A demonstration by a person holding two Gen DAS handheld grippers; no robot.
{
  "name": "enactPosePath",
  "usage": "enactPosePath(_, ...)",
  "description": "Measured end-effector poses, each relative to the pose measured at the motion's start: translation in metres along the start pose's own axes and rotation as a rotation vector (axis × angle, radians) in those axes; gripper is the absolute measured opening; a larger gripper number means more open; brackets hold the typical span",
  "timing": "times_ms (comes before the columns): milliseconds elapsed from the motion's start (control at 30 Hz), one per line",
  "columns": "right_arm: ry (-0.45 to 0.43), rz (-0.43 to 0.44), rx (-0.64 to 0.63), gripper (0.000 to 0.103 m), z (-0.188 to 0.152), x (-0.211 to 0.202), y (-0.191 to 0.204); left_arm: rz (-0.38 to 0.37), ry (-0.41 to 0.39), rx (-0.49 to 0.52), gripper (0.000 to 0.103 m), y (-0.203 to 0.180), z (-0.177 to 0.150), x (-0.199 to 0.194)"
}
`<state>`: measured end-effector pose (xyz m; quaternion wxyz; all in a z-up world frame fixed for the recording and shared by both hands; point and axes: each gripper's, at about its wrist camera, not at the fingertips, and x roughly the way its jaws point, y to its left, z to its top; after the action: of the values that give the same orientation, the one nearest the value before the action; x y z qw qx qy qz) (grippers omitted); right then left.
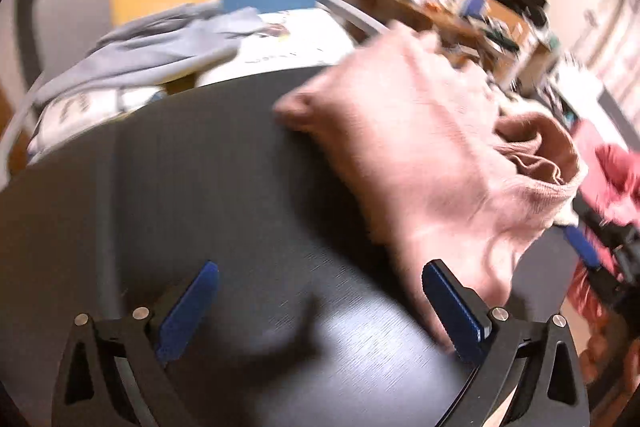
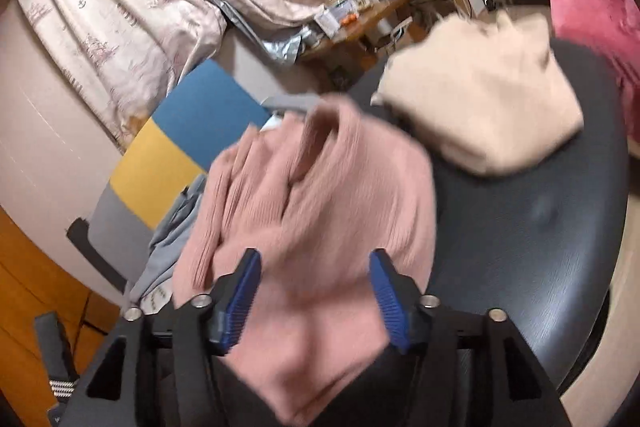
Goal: Fold clothes
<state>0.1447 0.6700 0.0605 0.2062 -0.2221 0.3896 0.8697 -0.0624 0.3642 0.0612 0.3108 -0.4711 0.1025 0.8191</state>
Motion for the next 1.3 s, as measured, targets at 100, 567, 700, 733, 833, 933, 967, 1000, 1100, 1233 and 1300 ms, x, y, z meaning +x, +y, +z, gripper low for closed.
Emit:
enactPosePath(100,0.003,-0.041,-0.013,0.063,0.023,0.023,0.014,0.046,0.026,0.038,0.103,-0.024,0.025,0.027)
enactPosePath(567,0.14,-0.049,0.085,0.02,-0.023,0.072,-0.028,-0.154,0.105,-0.01,0.015,-0.033,0.024,0.051)
enactPosePath(700,0.078,0.07,0.176,0.019,-0.022,0.04,-0.015,-0.212,-0.027,0.061,0.01,-0.034,0.025,0.002)
enactPosePath(733,0.064,0.102,0.183,0.019,-0.021,0.031,-0.007,-0.229,-0.072,0.07,0.01,-0.032,0.025,-0.016)
enactPosePath(833,0.041,0.195,0.157,0.019,-0.028,0.005,0.023,-0.256,-0.171,0.081,0.01,-0.02,0.026,-0.057)
enactPosePath(933,0.018,0.288,0.131,0.019,-0.035,-0.02,0.054,-0.267,-0.237,0.052,0.01,0.005,0.025,-0.09)
enactPosePath(967,0.01,0.319,0.122,0.019,-0.038,-0.029,0.065,-0.266,-0.247,0.029,0.01,0.017,0.023,-0.097)
enactPosePath(1000,0.016,0.343,0.108,0.019,-0.043,-0.031,0.079,-0.264,-0.257,0.004,0.01,0.029,0.02,-0.104)
enactPosePath(1100,0.047,0.404,0.056,0.019,-0.066,-0.032,0.121,-0.245,-0.273,-0.07,0.01,0.068,-0.001,-0.121)
enactPosePath(1233,0.129,0.476,-0.012,0.019,-0.109,-0.031,0.166,-0.189,-0.28,-0.208,0.01,0.127,-0.045,-0.133)
enactPosePath(1300,0.184,0.49,-0.046,0.019,-0.136,-0.024,0.188,-0.162,-0.271,-0.3,0.01,0.161,-0.072,-0.13)
